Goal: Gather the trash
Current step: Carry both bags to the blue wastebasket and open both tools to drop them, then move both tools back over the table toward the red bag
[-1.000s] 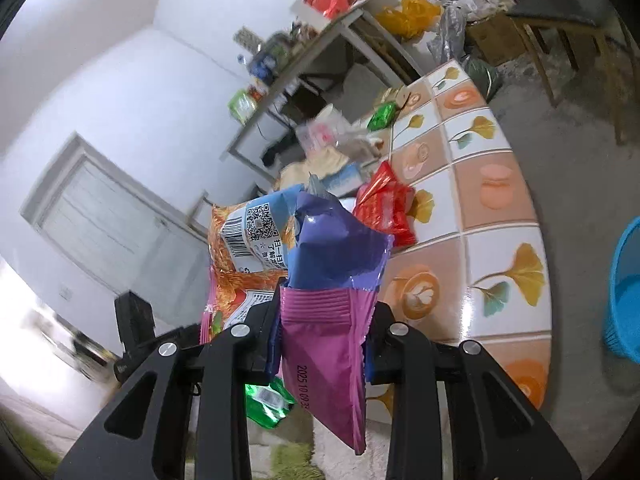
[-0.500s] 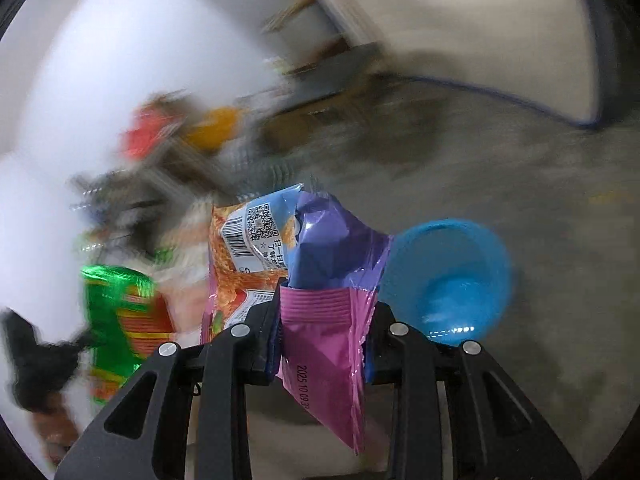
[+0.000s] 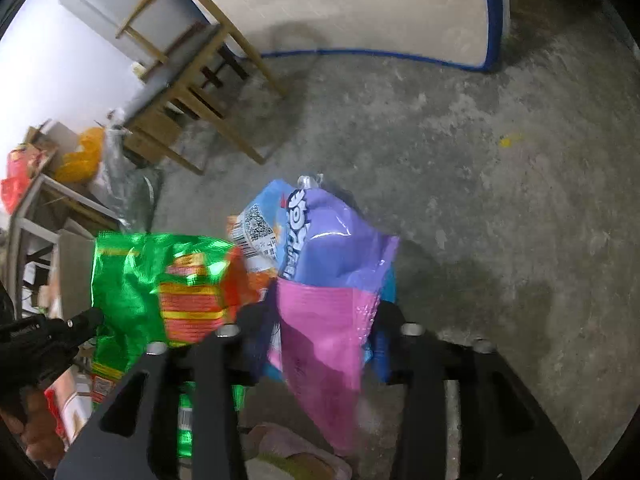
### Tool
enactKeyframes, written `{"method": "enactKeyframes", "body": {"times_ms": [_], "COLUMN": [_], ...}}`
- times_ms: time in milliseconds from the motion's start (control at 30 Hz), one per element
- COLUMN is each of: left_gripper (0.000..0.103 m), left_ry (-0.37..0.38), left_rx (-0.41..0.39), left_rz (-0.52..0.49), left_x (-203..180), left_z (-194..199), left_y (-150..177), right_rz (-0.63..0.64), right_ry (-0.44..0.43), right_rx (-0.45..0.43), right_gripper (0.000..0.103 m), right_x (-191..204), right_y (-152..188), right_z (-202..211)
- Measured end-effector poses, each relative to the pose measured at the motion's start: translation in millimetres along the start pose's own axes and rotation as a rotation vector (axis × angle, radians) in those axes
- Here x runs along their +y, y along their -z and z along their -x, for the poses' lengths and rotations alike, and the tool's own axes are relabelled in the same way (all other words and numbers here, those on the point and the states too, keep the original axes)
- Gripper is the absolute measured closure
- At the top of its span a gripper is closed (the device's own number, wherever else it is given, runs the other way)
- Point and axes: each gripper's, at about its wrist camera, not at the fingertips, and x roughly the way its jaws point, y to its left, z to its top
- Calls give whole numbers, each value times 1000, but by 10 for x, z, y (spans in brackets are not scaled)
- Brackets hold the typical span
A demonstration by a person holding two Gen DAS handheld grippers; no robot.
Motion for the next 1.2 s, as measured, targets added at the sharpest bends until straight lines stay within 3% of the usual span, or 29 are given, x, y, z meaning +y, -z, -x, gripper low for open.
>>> {"method": "enactKeyframes", "body": {"times_ms": [33,67,200,567,733,967,1067,1200], "left_gripper": [72,65,62,45,37,24,22,22], "left_ry": [-2,-3,37,120,149,164,93,-1], "left_rx": [4,5,20,-135,-245,-395,-439,-413], "left_rz": [11,26,65,-12,-71,-131,-95,30], "left_x": [-33,-32,-7,186,297,621,899,1402], "left_z": [-83,-161,-180,788,1283,2008,2291,2488], "left_y": [-5,-13,41,347,601,1181,1453,1750], "right_rz": [-1,1,-9,14,53,227,334,506], "right_ry": [7,25,64,11,-2,32,52,83], "right_rx": [12,26,25,-18,-52,-173,-240,-308], "right_gripper": [38,36,35,32,28,14,7,7], "right_x": [-3,-25,-122,-313,-266,189,530,1079], "right_y": [-43,-91,-117,122,235,390,509,752], "right_z": [-99,-218,-366,73,391,965,1195,1369]}}
